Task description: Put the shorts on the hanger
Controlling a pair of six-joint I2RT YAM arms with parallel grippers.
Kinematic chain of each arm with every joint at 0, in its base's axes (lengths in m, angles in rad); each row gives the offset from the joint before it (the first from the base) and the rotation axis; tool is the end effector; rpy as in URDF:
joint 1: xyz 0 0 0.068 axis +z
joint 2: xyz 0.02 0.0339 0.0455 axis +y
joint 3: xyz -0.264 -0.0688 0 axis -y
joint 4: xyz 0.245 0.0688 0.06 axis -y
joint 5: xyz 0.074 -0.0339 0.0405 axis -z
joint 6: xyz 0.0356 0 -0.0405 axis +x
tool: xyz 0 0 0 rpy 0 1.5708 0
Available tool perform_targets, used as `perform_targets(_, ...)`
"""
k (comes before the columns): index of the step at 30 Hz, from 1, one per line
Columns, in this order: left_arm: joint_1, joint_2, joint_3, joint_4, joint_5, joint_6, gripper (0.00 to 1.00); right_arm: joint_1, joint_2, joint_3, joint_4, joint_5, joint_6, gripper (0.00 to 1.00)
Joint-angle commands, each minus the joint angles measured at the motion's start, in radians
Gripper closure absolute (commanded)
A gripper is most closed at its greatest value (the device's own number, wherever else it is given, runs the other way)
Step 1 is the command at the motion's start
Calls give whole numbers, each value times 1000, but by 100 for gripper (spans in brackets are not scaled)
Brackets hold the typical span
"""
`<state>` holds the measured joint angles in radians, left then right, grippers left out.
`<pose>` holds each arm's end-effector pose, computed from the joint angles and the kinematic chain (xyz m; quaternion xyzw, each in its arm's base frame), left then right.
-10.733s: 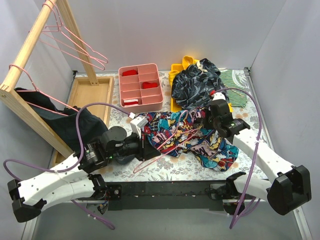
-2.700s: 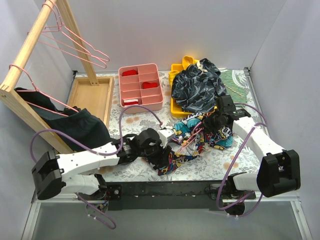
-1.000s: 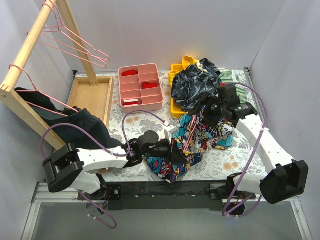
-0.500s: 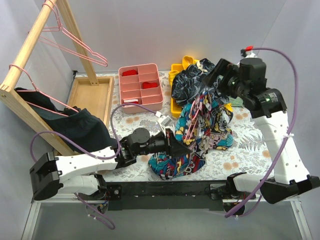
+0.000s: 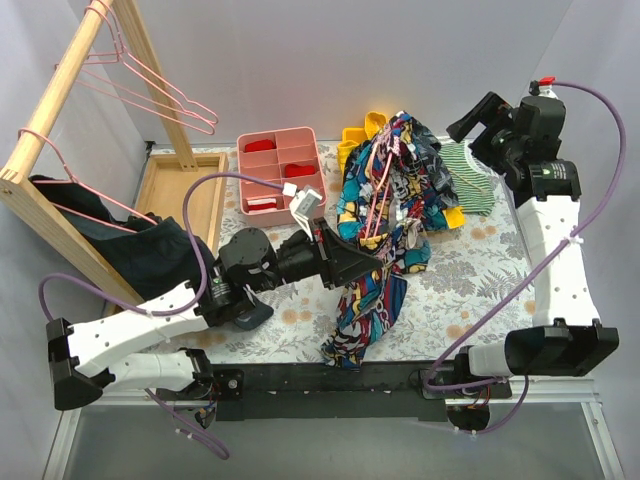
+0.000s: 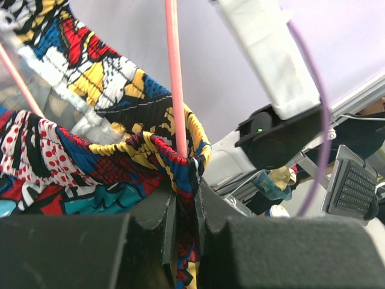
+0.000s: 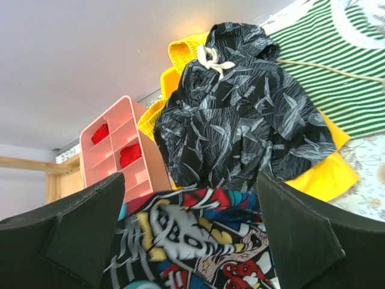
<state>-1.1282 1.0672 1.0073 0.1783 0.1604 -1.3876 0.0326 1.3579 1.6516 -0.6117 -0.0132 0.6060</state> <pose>0.1016 -0.2276 0.4028 -0.0262 0.6641 -0.7255 0.1788 0.2853 0.0098 0.4656 0.2254 0.7782 0.1891 0.5549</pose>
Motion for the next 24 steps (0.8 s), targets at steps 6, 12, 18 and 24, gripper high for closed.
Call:
perform_targets(6, -2, -13, 247, -117, 51, 90, 100, -22, 144, -93, 345, -135, 72, 7)
perform_targets(12, -2, 14, 313, -89, 56, 91, 100, 99, 248, -95, 424, -226, 22, 7)
perform_targets(18, -5, 56, 373, -34, -24, 88, 100, 199, 261, -197, 521, -332, 1, 7)
perform_targets(24, -15, 56, 311, 113, -303, 104, 100, 288, 205, -392, 682, -496, 41, 7)
